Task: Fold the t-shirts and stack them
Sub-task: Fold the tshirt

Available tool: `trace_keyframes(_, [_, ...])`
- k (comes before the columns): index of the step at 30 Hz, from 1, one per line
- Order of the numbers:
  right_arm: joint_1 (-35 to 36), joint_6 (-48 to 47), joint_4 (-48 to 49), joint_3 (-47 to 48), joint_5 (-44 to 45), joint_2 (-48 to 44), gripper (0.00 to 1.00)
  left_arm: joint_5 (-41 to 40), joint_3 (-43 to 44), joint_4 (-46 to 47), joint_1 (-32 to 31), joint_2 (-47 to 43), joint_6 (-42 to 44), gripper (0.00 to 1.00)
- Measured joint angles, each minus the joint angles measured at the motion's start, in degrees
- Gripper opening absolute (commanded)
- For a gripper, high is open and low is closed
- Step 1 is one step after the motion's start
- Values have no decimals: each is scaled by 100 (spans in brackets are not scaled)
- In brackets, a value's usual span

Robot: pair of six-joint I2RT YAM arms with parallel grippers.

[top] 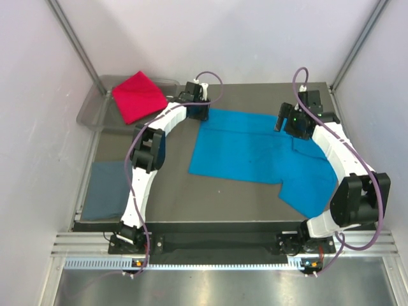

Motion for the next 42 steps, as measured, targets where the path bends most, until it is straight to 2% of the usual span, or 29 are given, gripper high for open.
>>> trace_keyframes(10, [0,-50,-44,-197,4,-214,80,310,105,476,160,22,-328,52])
trace_keyframes(24, [0,-37,160,-433,-24,-466,81,289,337,957,195,483,-413,49])
trace_keyframes(29, [2,24,192,-505,-26,-549,80,358,341,1027,216,522,-634,35])
trace_keyframes(32, [4,44,205,-535,-24,-549,80,439,352,1165,227,584,-741,21])
trace_keyframes(35, [4,44,212,-535,-26,-549,81,483,352,1213,232,612,-822,0])
trace_keyframes(42, [4,151,297,-688,-26,-549,79,297,350,1296,232,621,-728,0])
